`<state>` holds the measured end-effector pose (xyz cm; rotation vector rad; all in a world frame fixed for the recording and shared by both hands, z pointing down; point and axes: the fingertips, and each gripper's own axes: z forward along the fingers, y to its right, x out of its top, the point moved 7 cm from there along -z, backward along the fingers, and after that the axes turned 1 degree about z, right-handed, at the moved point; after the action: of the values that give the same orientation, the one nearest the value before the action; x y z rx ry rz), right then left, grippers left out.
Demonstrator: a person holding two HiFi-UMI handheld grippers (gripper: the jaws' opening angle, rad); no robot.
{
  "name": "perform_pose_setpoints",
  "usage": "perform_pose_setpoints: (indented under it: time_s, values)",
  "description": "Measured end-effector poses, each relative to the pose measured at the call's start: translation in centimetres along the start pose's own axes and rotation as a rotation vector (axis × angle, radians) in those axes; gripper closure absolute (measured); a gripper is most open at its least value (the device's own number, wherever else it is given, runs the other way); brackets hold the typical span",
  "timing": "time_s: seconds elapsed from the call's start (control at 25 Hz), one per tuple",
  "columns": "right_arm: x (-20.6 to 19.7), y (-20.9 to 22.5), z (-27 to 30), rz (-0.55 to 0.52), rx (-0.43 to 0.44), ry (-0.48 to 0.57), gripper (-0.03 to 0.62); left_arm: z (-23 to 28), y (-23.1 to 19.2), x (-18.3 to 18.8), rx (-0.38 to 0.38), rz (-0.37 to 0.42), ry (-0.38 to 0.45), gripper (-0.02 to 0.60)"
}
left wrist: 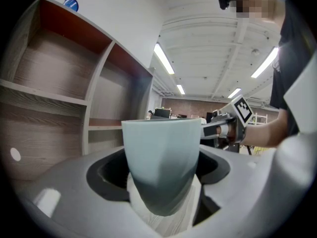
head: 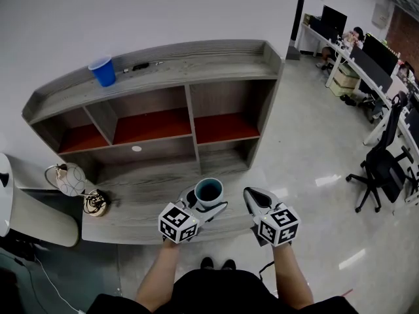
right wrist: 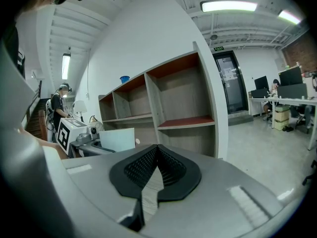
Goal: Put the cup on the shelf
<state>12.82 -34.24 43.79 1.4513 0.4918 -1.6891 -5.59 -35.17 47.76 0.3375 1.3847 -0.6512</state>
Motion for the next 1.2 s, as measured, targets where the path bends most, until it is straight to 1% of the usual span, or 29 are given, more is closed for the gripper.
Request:
perform_pose_setpoints:
  time_s: [0.72, 1.0, 1.2]
  values:
    - [-0.2, 0.2, -0.2, -0.004, 0.02, -0.008, 0.582, 0.5, 0.6, -0.1, -0.006, 0.01, -0.019, 0.213]
    - [-0.2, 1.5, -0.4, -0.058, 0.081, -0.06, 0.582, 2.5, 0.7, 0.0, -0.028, 0.04, -0.05, 0.213]
    - [-0.4, 3.5, -0.4, -0.111, 0.138, -0.101, 0.582, 4.8, 0.4, 0.3, -0.01, 0.089, -0.059, 0.213]
